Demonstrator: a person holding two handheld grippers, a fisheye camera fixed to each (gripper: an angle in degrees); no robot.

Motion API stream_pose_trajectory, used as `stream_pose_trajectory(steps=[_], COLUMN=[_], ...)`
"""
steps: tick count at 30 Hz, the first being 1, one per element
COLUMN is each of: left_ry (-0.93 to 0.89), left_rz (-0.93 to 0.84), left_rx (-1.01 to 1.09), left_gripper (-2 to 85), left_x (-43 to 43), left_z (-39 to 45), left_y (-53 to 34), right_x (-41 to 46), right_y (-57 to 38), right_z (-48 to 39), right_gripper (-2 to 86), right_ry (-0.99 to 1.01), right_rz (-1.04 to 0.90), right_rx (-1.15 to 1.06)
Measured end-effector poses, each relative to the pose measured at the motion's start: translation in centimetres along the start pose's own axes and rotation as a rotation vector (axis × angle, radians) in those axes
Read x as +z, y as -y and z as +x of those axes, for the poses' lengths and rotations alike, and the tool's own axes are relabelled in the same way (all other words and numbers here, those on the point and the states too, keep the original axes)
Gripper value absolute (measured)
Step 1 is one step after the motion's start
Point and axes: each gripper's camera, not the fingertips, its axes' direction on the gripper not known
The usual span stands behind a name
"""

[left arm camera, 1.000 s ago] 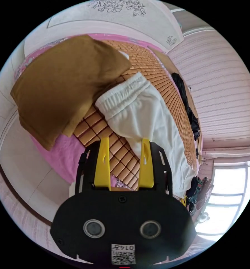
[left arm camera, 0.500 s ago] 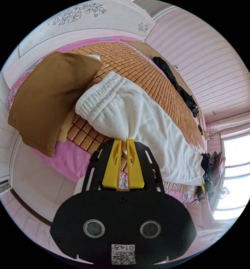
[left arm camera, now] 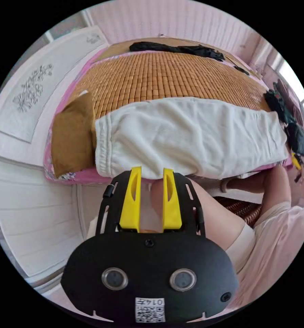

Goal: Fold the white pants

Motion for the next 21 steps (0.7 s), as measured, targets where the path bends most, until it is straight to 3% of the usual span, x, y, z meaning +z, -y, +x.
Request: stream_pose_trajectory(steps=[2, 6, 8, 11, 15, 21], left_ry=[0.030, -0.126, -0.187, -0.220, -0.294, -0.360], left_rz=[0.057, 0.103, 0.075, 0.022, 0.051, 0.030], left_rx=[0.057, 0.152, 0.311, 0.489, 0.558, 0.502], left_gripper=[9.6, 10.0, 10.3, 10.4, 10.0, 10.5], left_x=[-1.6, -2.6, -1.1, 1.9, 2.9, 5.1], left_z=[3.3, 8.3, 14.3, 21.7, 26.4, 26.7], left_y=[0.3, 1.5, 2.9, 4.2, 5.4, 7.3], right_x=[1.9, 7.9, 8.2, 5.7, -1.5, 5.2], right_y=[1.0, 3.3, 3.7, 4.3, 1.9, -1.2], right_z=[-2.0, -4.4, -5.9, -9.8, -12.1, -6.0], right_gripper=[13.3, 12.2, 4.8, 2.2, 1.6, 6.1], right_ry=[-0.030, -0.094, -0.135, 0.094, 0.091, -0.046], right_rz=[0.020, -0.108, -0.108, -0.049, 0.089, -0.177], right_rx=[-0.044, -0.026, -0.013, -0.127, -0.268, -0.061])
